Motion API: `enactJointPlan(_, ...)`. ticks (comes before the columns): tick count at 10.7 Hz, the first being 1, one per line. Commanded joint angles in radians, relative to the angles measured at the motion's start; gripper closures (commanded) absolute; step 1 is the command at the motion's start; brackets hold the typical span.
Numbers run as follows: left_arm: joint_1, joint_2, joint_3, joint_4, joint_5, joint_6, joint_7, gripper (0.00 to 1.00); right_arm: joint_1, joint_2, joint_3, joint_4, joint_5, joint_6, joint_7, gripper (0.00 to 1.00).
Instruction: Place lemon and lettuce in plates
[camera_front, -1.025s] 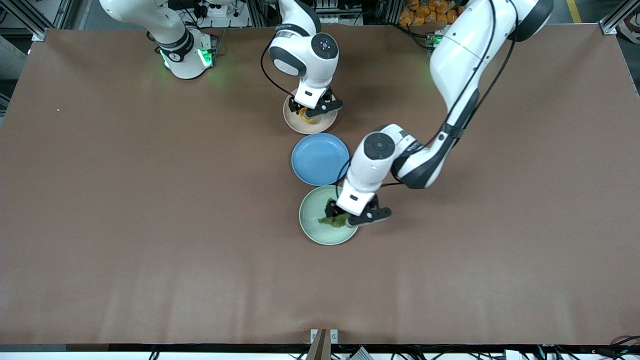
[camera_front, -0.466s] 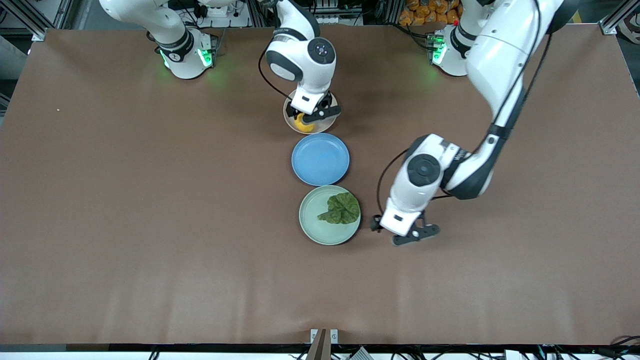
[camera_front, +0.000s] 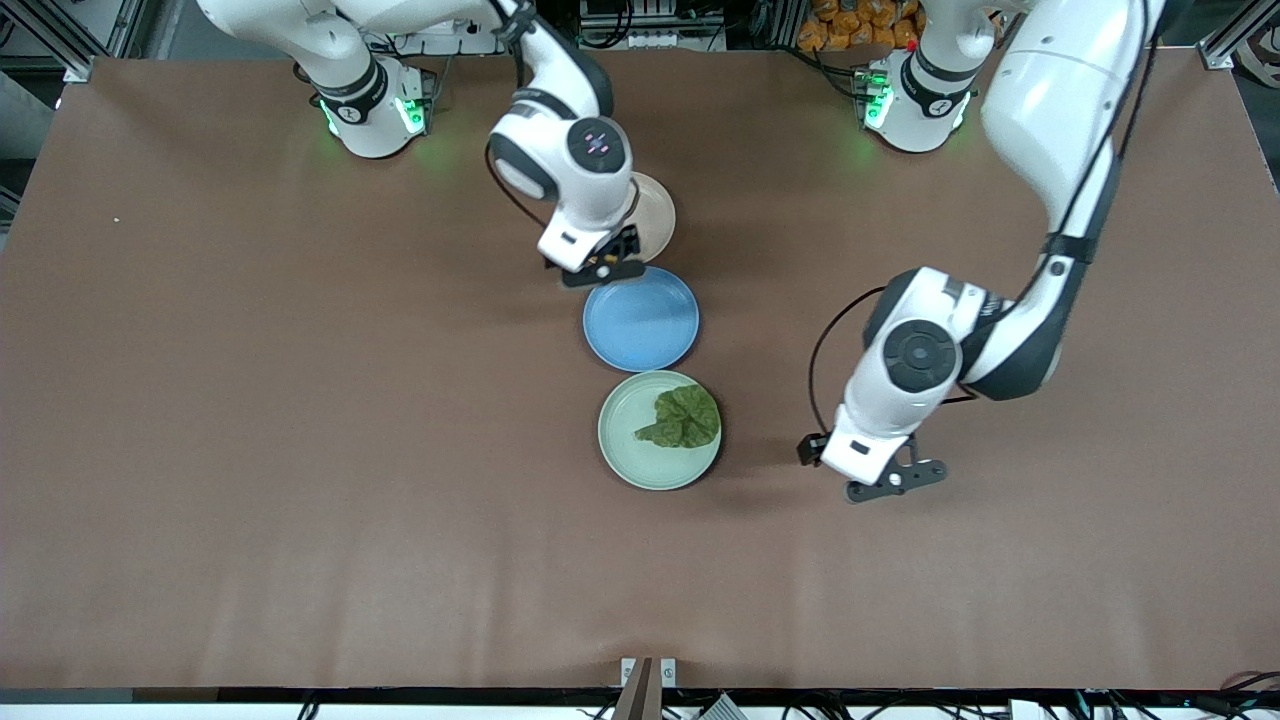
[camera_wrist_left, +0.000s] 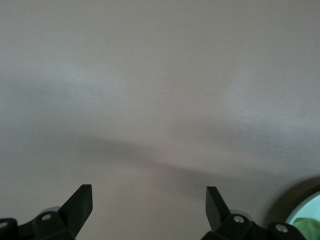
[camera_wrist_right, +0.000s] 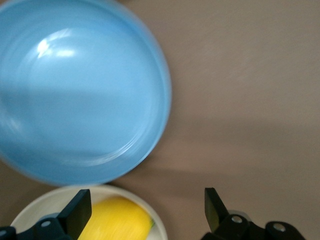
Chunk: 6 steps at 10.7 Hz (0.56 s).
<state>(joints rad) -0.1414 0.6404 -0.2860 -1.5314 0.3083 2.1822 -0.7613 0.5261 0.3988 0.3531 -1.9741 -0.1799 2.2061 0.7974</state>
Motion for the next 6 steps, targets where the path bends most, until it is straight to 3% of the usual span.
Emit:
enactJointPlan(1, 0.164, -0.099, -0.096, -0.061, -0.047, -0.128, 0.178, 0.00, -0.150, -0.043, 0.015, -0.005, -0.015, -0.008, -0.004, 0.00)
enactJointPlan(4, 0.171, -0.302, -0.085, -0.244, -0.106, -0.169, 0.252, 0.00, -0.323, -0.067, 0.015, 0.014, -0.015, -0.014, -0.064, 0.00)
enactJointPlan(6, 0.106, -0.431, 0.008, -0.325, -0.197, -0.171, 0.287, 0.00, -0.429, -0.066, 0.011, 0.056, -0.016, -0.019, -0.116, 0.00)
